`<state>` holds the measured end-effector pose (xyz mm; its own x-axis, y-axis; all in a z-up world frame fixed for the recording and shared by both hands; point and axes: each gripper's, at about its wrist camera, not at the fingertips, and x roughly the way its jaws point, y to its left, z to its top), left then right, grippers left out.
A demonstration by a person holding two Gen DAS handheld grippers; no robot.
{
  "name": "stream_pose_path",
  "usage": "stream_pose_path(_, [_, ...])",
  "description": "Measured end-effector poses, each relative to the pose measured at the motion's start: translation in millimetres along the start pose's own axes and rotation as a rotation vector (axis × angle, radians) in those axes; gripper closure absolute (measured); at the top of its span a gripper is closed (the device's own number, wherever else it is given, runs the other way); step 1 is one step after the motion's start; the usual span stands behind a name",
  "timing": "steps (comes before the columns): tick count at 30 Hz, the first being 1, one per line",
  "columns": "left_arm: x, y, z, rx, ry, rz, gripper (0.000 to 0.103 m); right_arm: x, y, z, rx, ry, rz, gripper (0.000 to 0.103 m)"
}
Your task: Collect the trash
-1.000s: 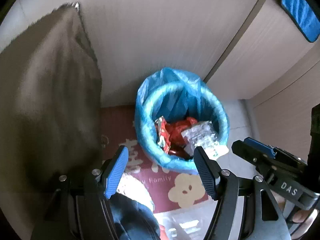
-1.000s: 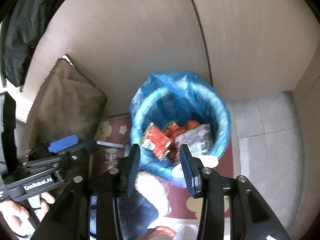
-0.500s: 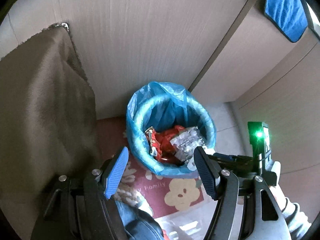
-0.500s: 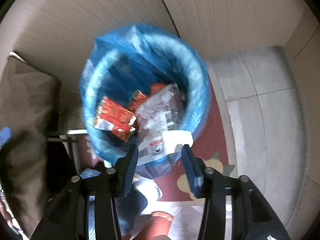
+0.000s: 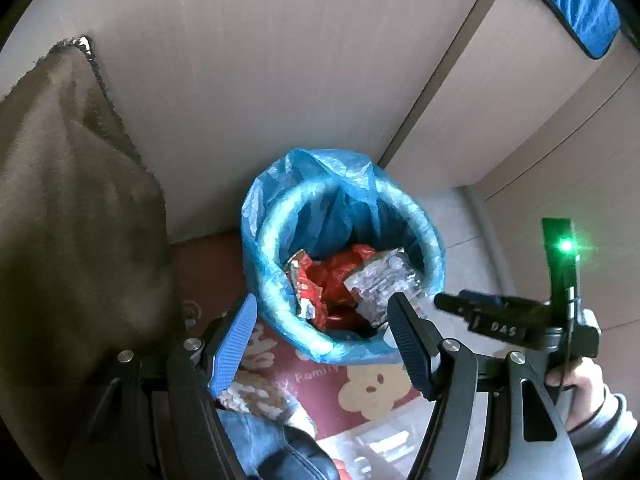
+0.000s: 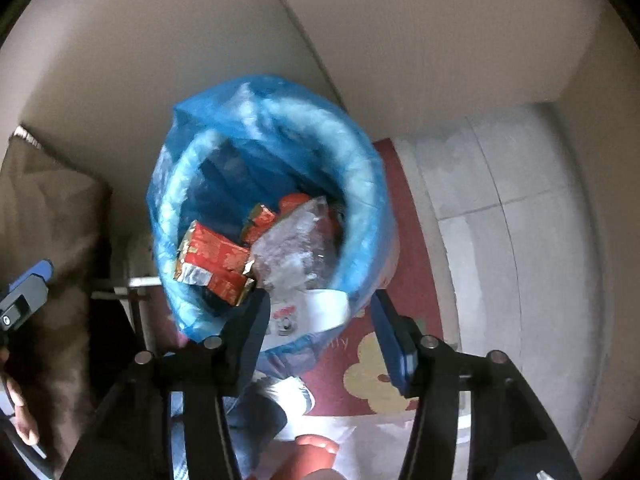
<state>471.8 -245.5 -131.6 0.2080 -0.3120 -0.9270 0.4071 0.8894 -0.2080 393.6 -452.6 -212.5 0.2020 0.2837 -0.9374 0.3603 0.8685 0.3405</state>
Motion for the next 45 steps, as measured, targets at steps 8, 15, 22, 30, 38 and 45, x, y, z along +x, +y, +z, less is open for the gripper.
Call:
stream_pose_path(8, [-5,0,2,0.008,-0.008,0.006,0.035,15,28,-2,-0.108,-0.01,-0.085,0.1])
stream_pose_path(15, [-6,6,4,-0.006,-0.007,0.004,0.035,49,63,24,-0.184,0.028,-0.011,0.1])
stream_pose_path(22, [-9,15,1,-0.028,-0.013,0.026,0.035,125,66,42,-0.065,0.204,0.043,0.091])
stream_pose_path(30, [-67,8,-25,-0.006,-0.13,0.072,0.035,40,79,8,-0.161,0.019,0.055,0.078])
stream_pose_path(38, [-167,-15,-106,0.029,-0.282,0.105,0.035,-119,124,-90,-0.304,-0.258,0.126,0.064])
stream_pose_path(45, [-254,-28,-221,0.042,-0.441,0.211,0.035,-207,152,-212,-0.405,-0.389,0.183,0.055])
